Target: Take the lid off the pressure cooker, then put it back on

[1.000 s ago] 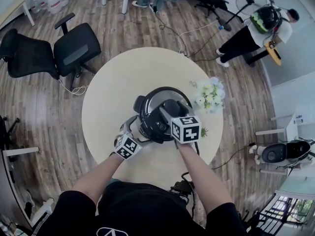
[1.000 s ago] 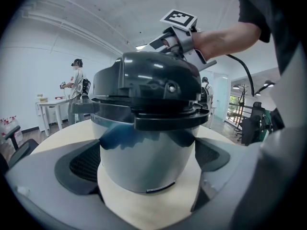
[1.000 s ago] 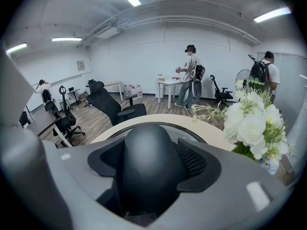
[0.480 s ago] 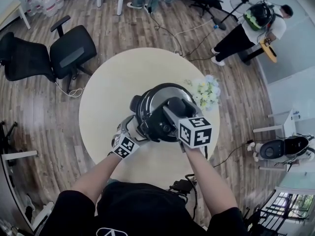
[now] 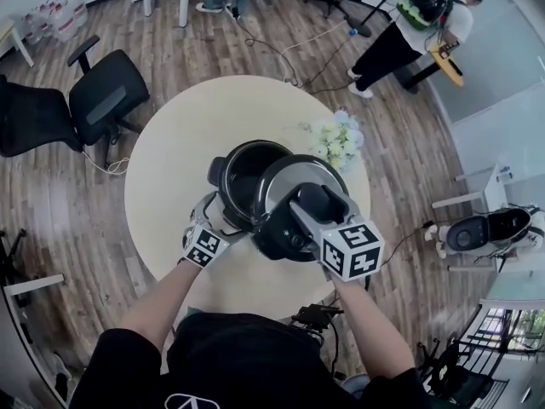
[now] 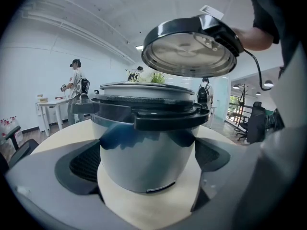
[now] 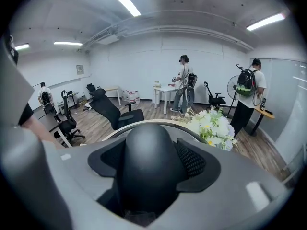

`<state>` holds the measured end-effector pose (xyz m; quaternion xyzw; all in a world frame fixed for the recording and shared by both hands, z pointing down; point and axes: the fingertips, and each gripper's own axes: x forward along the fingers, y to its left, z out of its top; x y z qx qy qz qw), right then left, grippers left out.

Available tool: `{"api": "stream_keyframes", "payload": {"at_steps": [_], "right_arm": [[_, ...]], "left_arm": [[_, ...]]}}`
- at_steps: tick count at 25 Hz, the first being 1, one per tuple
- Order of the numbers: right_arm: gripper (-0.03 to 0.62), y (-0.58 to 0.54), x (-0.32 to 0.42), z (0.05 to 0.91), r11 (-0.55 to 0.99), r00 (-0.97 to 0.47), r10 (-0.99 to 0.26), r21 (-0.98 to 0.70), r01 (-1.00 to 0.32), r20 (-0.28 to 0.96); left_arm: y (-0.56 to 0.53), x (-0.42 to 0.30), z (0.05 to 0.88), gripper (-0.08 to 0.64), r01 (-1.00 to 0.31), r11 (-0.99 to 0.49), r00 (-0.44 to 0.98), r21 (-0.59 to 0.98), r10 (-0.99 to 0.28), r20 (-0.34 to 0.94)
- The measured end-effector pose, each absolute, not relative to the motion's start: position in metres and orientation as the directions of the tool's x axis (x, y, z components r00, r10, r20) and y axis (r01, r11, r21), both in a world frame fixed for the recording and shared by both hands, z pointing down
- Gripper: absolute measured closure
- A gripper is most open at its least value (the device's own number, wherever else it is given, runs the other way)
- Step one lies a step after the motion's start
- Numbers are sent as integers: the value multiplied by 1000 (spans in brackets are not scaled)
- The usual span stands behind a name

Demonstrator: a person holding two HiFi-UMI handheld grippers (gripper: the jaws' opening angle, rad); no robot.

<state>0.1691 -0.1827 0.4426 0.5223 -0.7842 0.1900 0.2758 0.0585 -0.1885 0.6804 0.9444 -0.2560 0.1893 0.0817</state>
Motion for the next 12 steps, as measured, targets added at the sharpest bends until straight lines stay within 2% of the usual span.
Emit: {"api": "stream_keyframes", "payload": {"at_steps": [12], "right_arm": [[262, -71, 258, 483, 165, -132, -747, -10, -986, 652]], "left_arm": [[-188, 59, 666, -31, -513, -857, 800, 49, -457, 389]]}}
